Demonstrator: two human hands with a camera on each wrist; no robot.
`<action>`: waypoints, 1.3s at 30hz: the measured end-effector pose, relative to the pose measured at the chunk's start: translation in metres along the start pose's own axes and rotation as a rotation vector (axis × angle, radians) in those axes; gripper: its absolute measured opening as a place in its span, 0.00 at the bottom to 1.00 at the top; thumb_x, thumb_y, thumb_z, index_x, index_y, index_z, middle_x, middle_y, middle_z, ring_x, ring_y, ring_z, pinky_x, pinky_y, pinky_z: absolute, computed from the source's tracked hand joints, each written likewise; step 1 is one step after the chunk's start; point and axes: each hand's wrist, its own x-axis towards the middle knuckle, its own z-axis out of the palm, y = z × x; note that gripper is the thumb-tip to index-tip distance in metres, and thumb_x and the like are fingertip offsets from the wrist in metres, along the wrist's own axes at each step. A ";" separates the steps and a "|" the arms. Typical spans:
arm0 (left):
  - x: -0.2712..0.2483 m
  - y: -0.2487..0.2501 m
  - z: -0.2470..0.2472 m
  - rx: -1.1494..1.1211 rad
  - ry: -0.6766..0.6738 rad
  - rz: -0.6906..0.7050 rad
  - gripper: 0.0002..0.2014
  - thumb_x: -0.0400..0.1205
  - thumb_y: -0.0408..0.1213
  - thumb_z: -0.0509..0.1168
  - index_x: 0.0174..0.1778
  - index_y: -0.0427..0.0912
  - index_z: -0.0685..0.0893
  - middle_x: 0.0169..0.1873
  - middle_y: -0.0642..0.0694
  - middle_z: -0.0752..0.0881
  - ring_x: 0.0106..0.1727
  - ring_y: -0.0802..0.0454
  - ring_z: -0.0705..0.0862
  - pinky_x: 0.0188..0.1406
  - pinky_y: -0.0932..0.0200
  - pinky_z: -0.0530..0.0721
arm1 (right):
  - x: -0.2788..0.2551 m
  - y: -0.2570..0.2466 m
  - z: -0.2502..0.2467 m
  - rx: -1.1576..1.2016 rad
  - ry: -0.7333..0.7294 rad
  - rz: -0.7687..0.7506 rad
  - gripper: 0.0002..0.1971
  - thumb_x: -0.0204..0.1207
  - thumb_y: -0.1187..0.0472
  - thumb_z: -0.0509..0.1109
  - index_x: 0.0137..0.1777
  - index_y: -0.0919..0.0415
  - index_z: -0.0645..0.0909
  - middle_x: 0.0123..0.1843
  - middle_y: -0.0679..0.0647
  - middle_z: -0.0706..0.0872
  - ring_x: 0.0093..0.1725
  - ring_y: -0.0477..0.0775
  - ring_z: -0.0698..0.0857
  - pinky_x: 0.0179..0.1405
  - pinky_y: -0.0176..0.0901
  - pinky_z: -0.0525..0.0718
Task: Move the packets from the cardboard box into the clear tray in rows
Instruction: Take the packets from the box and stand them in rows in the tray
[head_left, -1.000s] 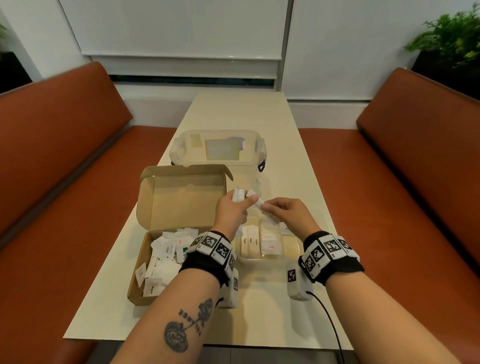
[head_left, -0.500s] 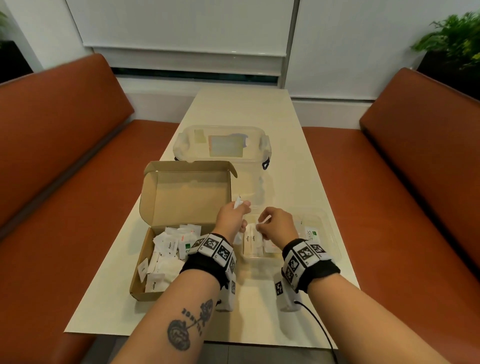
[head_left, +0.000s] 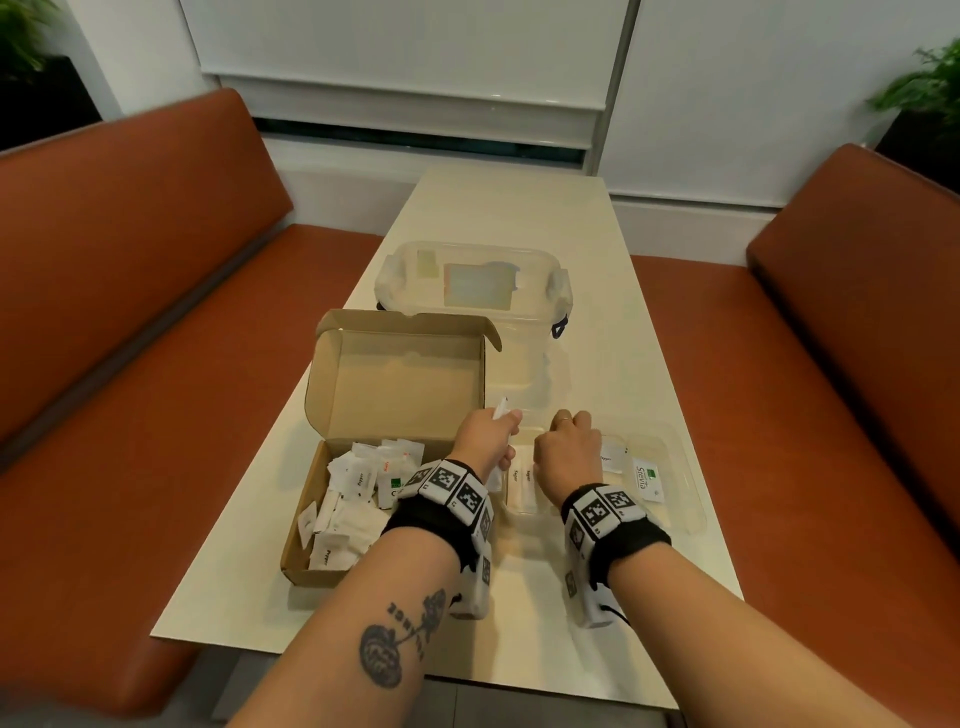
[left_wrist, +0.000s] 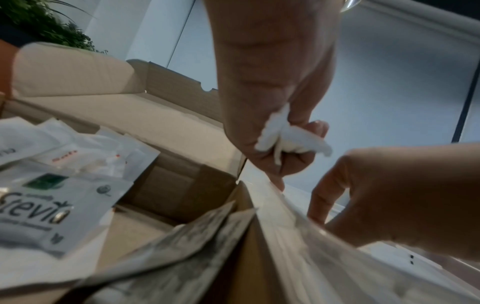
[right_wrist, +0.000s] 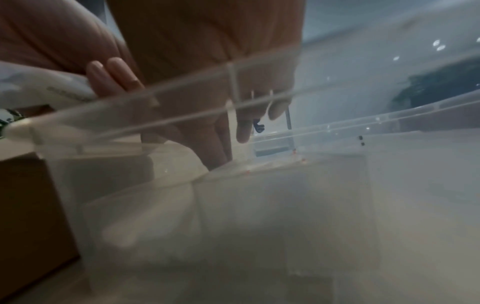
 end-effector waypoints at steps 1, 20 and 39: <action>0.000 0.000 0.000 0.001 -0.001 -0.001 0.07 0.86 0.38 0.60 0.49 0.36 0.76 0.49 0.40 0.81 0.23 0.54 0.72 0.20 0.63 0.70 | 0.000 0.001 0.000 -0.011 0.010 0.008 0.12 0.78 0.61 0.63 0.57 0.57 0.85 0.61 0.55 0.77 0.63 0.60 0.70 0.54 0.48 0.71; -0.005 0.002 -0.001 0.000 0.002 0.012 0.08 0.86 0.38 0.60 0.42 0.40 0.77 0.49 0.41 0.81 0.23 0.55 0.72 0.22 0.62 0.72 | 0.001 0.007 -0.004 0.003 -0.040 -0.008 0.12 0.76 0.53 0.65 0.55 0.50 0.87 0.67 0.50 0.78 0.68 0.58 0.68 0.67 0.57 0.64; -0.017 0.034 0.007 -0.525 -0.101 0.216 0.13 0.88 0.41 0.56 0.56 0.40 0.83 0.59 0.43 0.85 0.60 0.44 0.84 0.52 0.54 0.86 | -0.010 0.020 -0.051 1.603 -0.142 0.047 0.09 0.74 0.71 0.72 0.53 0.72 0.82 0.40 0.59 0.87 0.36 0.51 0.86 0.37 0.39 0.87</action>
